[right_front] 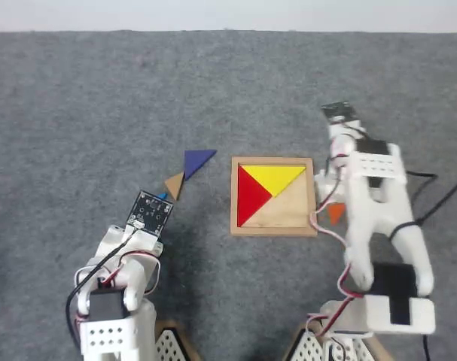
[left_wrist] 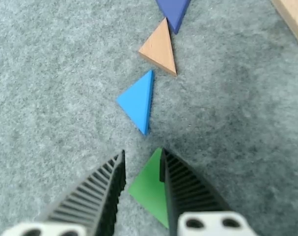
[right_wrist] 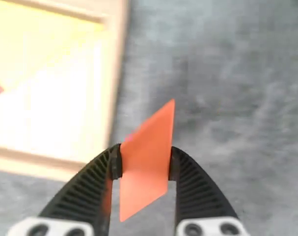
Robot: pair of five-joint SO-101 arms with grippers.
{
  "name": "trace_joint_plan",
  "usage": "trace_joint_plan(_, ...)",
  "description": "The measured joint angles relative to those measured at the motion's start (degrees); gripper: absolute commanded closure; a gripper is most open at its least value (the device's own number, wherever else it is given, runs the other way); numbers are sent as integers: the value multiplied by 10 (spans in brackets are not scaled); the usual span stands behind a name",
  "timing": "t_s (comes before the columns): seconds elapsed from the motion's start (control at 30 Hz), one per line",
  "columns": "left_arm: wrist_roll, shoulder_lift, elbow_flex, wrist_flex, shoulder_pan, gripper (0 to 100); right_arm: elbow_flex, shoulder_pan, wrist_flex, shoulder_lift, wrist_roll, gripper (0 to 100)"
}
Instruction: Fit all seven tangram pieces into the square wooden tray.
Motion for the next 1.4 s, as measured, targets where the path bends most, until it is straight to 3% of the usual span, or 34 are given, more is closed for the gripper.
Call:
trace_joint_plan(0.3,0,0,0,0,0,892,-5,-105,-8,36,-128,957)
trace_joint_plan(0.53,0,0,0,0,0,892,-61,-115,-19,96,-171,816)
trace_joint_plan(1.17,0,0,0,3,0,892,-101,-115,-30,101,-154,810)
trace_joint_plan(1.4,0,0,0,3,0,892,-17,-128,-36,23,-152,811)
